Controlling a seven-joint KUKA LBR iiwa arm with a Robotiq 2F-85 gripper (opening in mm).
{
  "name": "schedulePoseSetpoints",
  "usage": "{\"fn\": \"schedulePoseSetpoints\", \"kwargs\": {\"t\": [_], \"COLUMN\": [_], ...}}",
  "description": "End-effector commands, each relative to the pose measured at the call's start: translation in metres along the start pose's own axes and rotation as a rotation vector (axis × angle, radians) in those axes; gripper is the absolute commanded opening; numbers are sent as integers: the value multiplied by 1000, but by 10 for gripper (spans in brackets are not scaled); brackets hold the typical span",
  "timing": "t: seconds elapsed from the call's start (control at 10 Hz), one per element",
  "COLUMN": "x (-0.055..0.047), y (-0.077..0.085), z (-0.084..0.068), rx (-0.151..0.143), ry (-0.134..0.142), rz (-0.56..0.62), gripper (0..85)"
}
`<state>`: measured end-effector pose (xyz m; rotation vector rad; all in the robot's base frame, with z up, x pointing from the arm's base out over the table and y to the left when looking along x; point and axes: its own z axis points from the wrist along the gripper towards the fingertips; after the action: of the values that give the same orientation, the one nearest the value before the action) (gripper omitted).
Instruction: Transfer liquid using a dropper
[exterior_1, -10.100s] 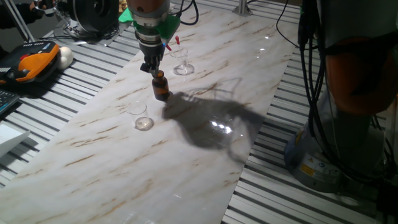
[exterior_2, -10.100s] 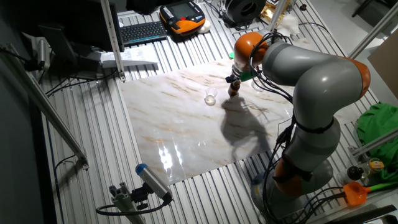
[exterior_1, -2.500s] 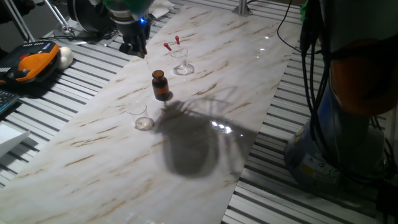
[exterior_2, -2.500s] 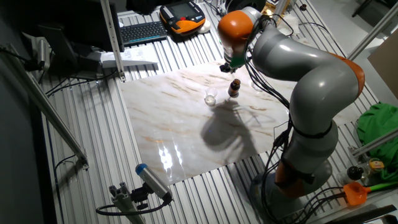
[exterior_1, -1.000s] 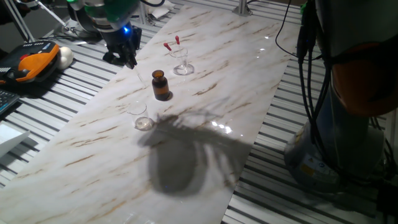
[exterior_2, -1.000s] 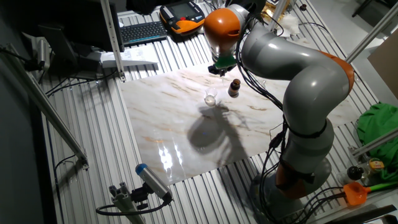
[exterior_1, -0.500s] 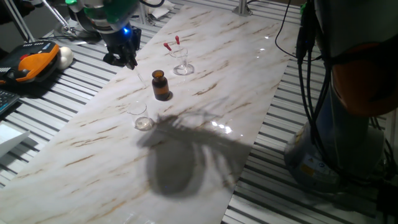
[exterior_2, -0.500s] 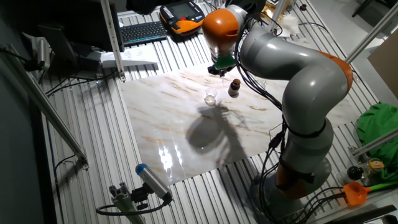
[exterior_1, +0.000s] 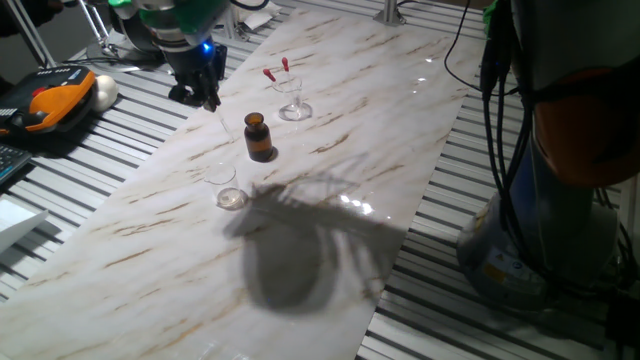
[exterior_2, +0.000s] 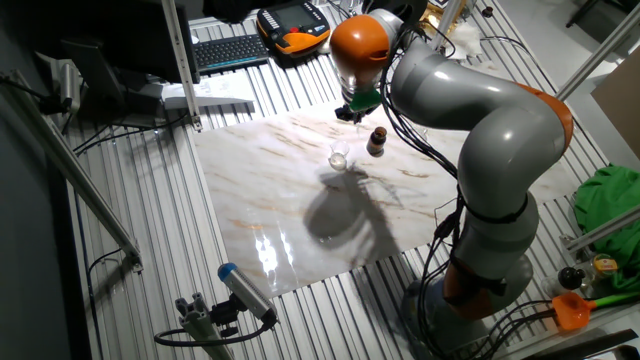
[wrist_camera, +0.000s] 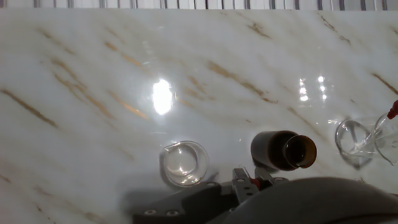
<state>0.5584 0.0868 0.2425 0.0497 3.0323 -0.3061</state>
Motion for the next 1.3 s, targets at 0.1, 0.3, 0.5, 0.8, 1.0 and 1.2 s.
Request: {"fn": "schedulePoseSetpoints", "kwargs": {"t": [0.1,0.3,0.5,0.8,1.0,1.2], "x": [0,0,-1,-3,1,4], "y": [0,20,35,43,51,55], "z": [0,-7,-11,3,14,29], "rx": [-4,2,13,6,3,-8], "ry": [5,14,17,-5,-24,-43], "rz": [18,51,72,77,89,92], "gripper": [170,170,170,170,170,170]}}
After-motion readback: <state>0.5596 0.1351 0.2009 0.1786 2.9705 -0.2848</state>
